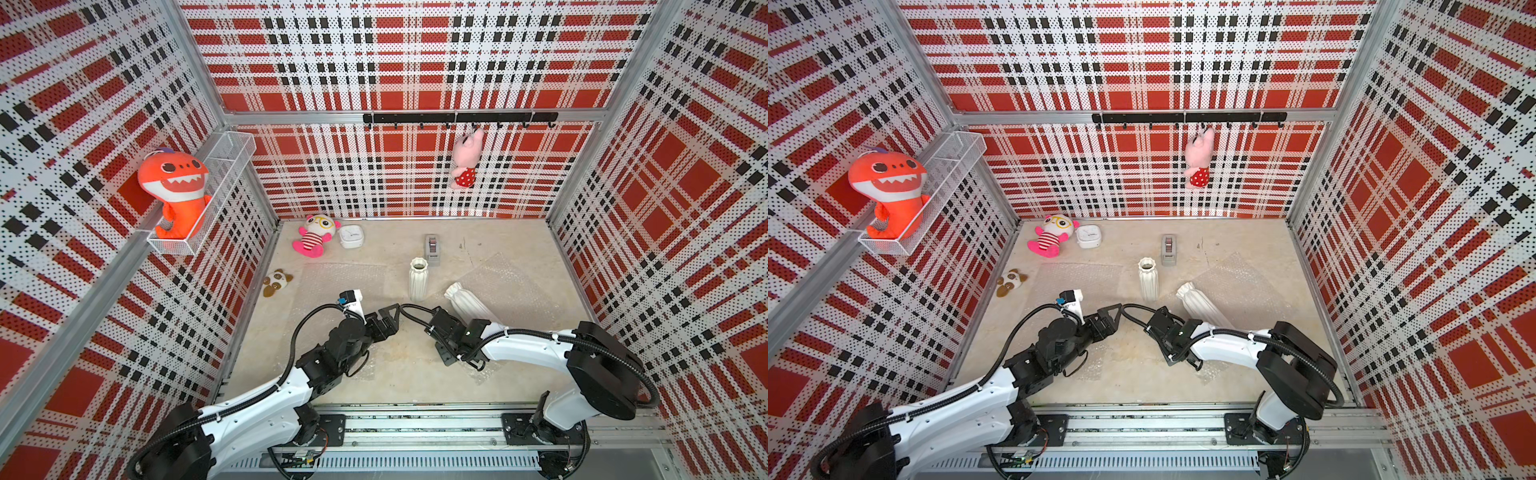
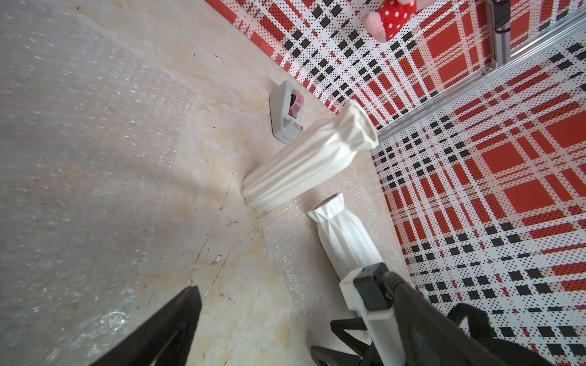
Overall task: Wrap vases in bubble wrap
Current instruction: Wrap the vase in bubble wrap.
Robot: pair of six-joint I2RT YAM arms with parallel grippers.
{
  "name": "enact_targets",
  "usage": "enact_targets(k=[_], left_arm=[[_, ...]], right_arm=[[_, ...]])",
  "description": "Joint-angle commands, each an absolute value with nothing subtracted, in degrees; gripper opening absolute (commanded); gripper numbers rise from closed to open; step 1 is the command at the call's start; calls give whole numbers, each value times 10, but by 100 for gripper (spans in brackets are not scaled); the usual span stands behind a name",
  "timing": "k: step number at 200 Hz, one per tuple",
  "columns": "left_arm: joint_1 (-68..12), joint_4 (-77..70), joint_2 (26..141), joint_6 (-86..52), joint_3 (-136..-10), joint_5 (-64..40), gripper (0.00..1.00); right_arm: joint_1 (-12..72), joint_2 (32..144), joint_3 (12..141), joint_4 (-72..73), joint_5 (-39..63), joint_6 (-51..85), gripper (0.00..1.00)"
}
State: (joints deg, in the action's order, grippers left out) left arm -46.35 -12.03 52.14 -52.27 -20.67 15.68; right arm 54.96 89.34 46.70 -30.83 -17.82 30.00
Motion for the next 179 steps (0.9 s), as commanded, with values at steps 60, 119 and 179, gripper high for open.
enact_targets(k=[60, 119, 179], left_arm=[[-447, -90, 522, -523, -207, 167, 98], [-446, -105, 523, -530, -201, 157, 98], [-446, -105, 520, -532, -201, 147, 98]], right_arm=[[533, 928, 449, -259, -189, 295, 30], [522, 911, 449, -265, -206, 281, 12], [507, 871, 455, -269, -182, 254, 0]])
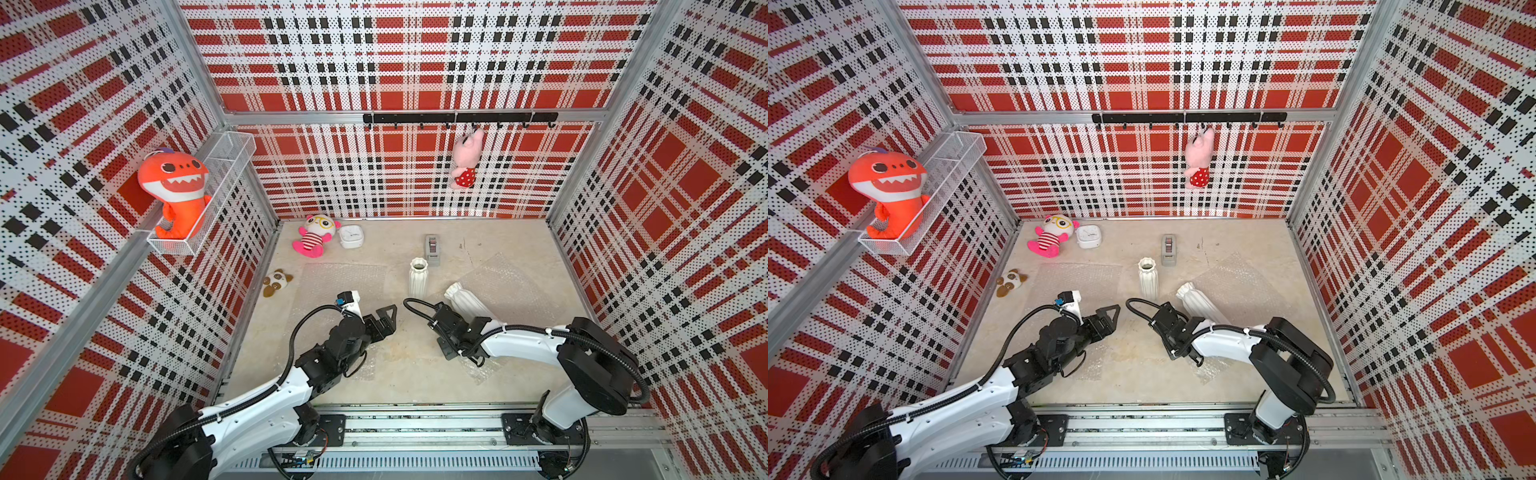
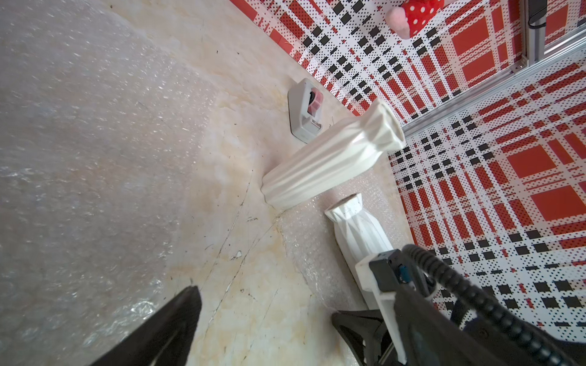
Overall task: Wrap vases in bubble wrap
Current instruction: Wrap the vase in bubble wrap.
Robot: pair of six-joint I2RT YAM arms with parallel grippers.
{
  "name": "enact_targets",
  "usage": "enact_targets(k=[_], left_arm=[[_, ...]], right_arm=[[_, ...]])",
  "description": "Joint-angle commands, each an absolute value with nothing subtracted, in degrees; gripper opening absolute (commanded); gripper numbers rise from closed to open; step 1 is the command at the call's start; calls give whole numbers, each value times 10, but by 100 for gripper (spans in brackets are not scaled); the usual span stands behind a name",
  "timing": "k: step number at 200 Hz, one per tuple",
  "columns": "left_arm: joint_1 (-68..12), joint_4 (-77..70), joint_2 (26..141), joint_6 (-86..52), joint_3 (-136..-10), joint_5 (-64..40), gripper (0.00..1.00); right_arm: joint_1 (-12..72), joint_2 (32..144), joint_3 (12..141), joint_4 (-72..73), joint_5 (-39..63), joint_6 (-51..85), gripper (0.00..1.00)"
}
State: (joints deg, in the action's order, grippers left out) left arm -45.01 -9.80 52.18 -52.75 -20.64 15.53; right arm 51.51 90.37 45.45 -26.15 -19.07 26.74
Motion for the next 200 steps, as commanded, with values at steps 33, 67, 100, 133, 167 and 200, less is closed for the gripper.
enact_targets(k=[33, 67, 100, 133, 167, 200], left_arm=[[-453, -108, 513, -542, -200, 144, 98], [-475, -116, 521, -556, -199, 145, 98], [-507, -150, 536, -587, -188, 153, 98], [-550, -204, 575, -630, -184, 158, 99], [-579, -257, 644, -660, -195, 143, 100], [-592, -331, 723, -691, -203, 115, 95]], right_arm=[[492, 841, 462, -289, -162, 246, 0], [467, 813, 470, -307, -121, 231, 0], [443, 799, 493, -337, -71, 212, 0], [414, 790, 513, -359, -43, 195, 0], [384, 778, 521, -375, -22, 178, 0], [375, 767, 522, -384, -31, 177, 0]])
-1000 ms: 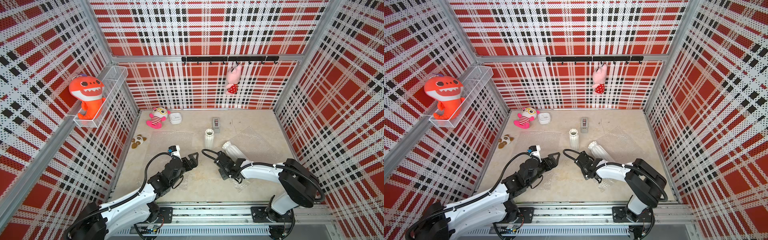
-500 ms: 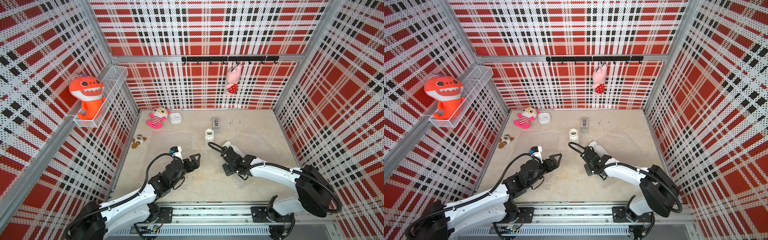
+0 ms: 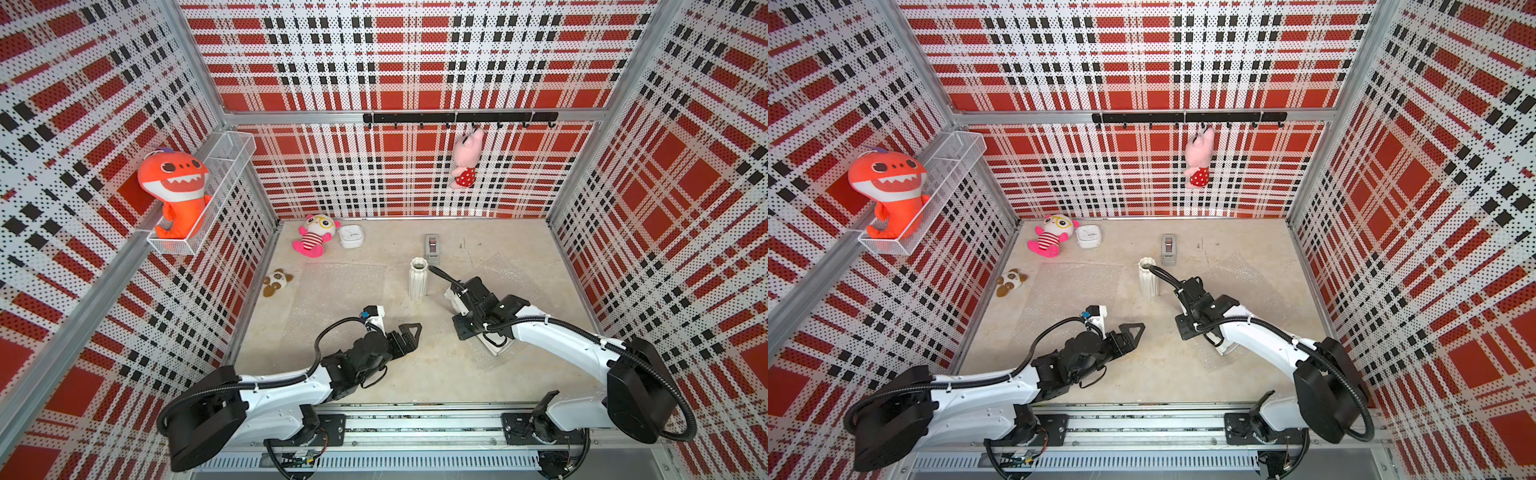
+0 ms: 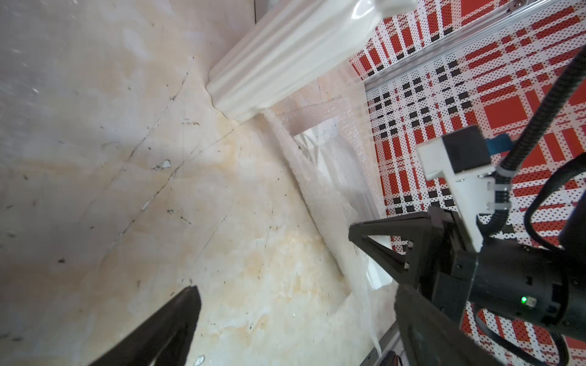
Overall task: Wrap vases in bubble wrap
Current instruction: Wrap the vase in bubble wrap.
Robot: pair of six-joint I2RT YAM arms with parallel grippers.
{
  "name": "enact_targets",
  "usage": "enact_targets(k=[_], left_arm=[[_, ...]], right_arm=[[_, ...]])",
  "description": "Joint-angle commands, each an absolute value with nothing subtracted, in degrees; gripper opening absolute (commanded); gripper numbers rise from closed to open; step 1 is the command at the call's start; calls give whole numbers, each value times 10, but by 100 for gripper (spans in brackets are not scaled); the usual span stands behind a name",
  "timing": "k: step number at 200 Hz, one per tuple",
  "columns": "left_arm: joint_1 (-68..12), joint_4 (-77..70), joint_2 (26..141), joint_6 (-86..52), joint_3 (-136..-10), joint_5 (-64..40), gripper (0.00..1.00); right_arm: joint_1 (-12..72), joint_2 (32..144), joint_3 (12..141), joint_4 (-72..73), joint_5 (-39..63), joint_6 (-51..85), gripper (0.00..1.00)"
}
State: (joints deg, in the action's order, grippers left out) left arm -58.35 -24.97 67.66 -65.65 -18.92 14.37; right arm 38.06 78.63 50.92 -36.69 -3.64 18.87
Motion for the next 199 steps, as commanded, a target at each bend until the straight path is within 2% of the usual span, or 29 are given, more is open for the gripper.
enact_targets(k=[1, 42, 108, 140, 199], left_arm=[[-592, -332, 726, -693, -204, 114, 95], [-609, -440, 873, -728, -261, 45, 83], [-620, -593, 1052, -816, -340, 6, 72], [-621, -593, 1088, -830, -372, 26, 72], [-618, -498, 1118, -826, -453, 55, 77]], right_arm=[[375, 766, 523, -385, -31, 177, 0], [352, 751, 522, -392, -31, 177, 0], [297, 711, 527, -399, -13, 157, 0], [271, 710, 533, -405, 4, 143, 0], [222, 714, 545, -401, 45, 120, 0]])
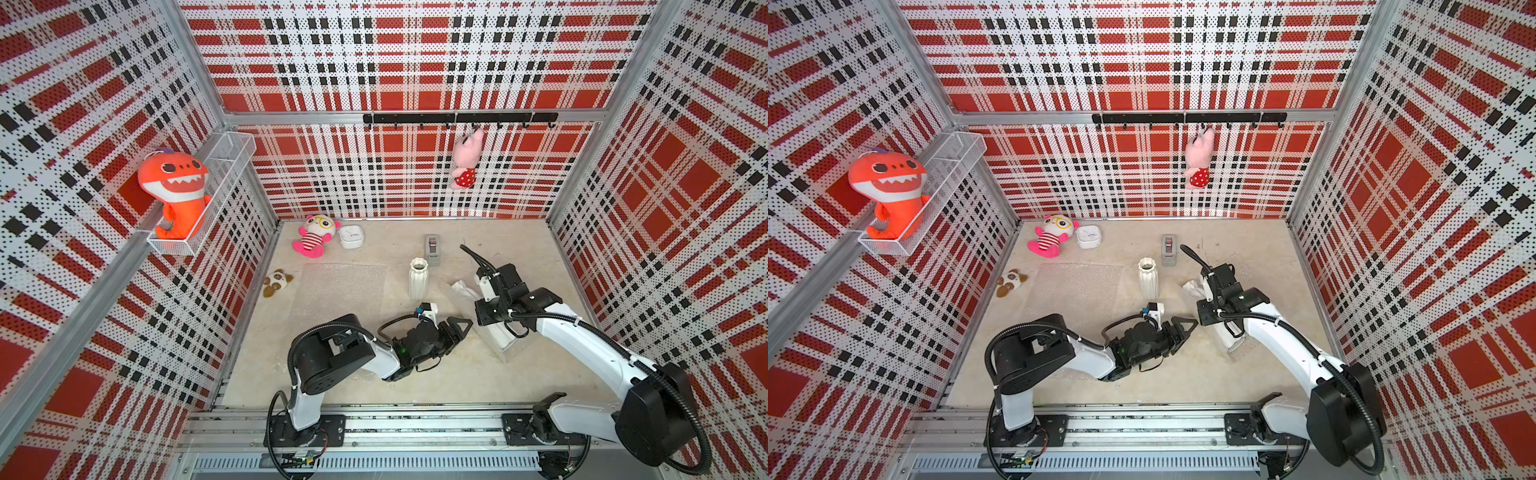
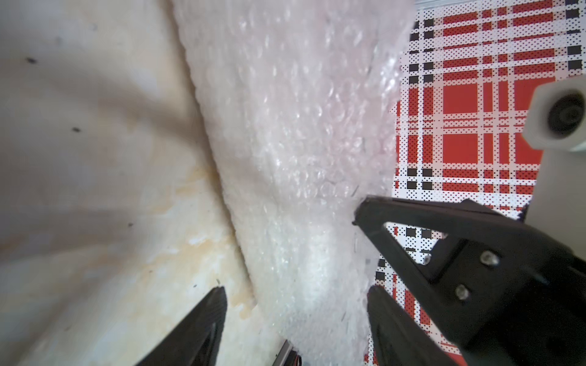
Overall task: Wrap vases in bubble wrap
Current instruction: Wrap the vase in bubble wrap.
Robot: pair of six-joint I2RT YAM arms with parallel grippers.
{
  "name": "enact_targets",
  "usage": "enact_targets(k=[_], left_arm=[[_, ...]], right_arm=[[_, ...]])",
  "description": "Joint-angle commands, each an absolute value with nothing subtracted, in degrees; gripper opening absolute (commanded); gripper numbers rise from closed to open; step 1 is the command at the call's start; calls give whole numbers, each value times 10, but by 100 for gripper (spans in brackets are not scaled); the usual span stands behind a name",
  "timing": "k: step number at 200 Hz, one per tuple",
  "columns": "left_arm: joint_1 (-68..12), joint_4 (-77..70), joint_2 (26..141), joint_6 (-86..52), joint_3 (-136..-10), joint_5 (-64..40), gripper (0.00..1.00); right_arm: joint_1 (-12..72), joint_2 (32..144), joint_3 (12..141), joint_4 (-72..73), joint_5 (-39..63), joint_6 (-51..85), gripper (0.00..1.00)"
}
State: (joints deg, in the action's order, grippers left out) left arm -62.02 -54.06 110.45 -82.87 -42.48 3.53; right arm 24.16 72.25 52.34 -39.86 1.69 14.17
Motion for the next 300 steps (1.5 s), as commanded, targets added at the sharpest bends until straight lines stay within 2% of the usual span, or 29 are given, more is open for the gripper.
enact_targets(k=[1, 45, 89, 270, 291, 300], left_arm=[[-619, -497, 1118, -825, -454, 56, 77], [-614, -425, 1132, -820, -501, 75, 79], [-610, -353, 1158, -800, -567, 94, 86], [-602, -148, 1252, -761, -754, 137, 95], [-602, -142, 1263, -759, -758, 134, 95], [-601, -144, 1264, -759, -758, 133, 95]], right_arm=[[222, 714, 545, -400, 46, 119, 0], [192, 723, 550, -396, 63, 108, 0], [160, 725, 549, -391, 79, 95, 0], [91, 741, 533, -366, 97, 102, 0], [89, 735, 533, -365, 86, 105, 7], [89, 730, 534, -367, 79, 107, 22]])
